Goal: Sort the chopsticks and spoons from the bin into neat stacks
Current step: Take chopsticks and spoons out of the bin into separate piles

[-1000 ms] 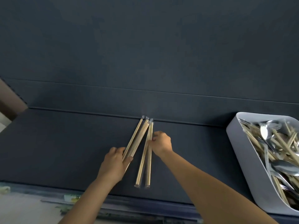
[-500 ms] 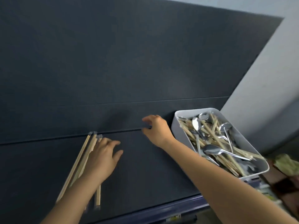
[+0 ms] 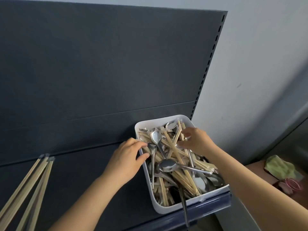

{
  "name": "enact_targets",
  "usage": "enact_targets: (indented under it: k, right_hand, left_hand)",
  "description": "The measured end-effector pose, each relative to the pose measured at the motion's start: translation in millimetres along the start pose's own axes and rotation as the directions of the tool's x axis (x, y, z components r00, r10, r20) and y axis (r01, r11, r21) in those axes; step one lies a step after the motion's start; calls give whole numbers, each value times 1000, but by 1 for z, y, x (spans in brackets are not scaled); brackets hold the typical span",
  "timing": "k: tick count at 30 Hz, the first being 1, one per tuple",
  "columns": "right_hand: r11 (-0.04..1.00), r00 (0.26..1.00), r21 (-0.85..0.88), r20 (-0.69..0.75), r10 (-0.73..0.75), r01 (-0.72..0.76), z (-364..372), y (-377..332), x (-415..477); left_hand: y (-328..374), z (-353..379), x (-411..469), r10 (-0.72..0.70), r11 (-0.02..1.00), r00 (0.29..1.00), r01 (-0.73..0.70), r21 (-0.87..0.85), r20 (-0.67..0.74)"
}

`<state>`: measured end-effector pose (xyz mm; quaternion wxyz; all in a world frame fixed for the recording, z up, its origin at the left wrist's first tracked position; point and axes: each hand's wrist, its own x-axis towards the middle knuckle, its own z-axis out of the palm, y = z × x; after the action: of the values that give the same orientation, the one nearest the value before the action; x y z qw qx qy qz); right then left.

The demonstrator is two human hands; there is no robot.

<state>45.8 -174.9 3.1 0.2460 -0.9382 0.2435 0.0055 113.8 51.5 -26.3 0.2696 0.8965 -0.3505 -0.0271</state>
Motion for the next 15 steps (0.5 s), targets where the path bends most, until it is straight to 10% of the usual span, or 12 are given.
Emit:
enact_targets:
  k: [15]
  right_hand:
    - [932,976,305,34,-217,197,2,52,32]
  left_hand:
    - [72,56,24,-21,989,929,-35,145,369]
